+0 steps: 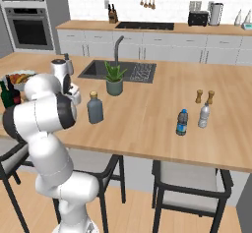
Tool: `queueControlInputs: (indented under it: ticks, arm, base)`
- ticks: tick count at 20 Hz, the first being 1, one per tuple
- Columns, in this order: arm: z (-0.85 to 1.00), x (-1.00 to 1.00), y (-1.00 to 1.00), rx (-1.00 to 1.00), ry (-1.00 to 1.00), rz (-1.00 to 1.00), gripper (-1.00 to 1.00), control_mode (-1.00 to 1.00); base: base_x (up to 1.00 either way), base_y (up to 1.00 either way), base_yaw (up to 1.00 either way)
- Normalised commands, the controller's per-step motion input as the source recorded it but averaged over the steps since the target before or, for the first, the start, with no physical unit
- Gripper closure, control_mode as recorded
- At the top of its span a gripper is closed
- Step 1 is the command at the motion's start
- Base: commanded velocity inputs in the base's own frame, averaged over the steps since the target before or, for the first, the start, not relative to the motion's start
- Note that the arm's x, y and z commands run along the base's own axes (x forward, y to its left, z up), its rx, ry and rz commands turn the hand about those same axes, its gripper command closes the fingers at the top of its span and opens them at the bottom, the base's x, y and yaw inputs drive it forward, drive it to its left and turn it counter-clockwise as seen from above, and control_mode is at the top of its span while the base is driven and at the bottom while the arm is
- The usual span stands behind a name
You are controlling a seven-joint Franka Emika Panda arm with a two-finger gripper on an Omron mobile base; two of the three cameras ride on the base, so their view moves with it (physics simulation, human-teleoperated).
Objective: Move the plastic bottles in the middle to the plastics group, and the glass bottles in the middle to the glass group.
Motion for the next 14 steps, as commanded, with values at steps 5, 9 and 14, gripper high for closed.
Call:
queueControlInputs:
  ticks: [5, 9, 14]
  arm:
    - [-0.14, 0.03, 0.04, -0.01, 0.0, -0.04, -1.0, -1.0]
    - [-0.17, 0.04, 0.0, 0.0, 0.0, -0.01, -1.0, -1.0]
    - [-0.13, 0.13, 0.0, 0.0, 0.0, 0.0, -1.0, -1.0]
  base:
    - [0.0, 0.0, 0.0]
    - [0.0, 0.0, 0.0]
    - [0.0, 0.0, 0.0]
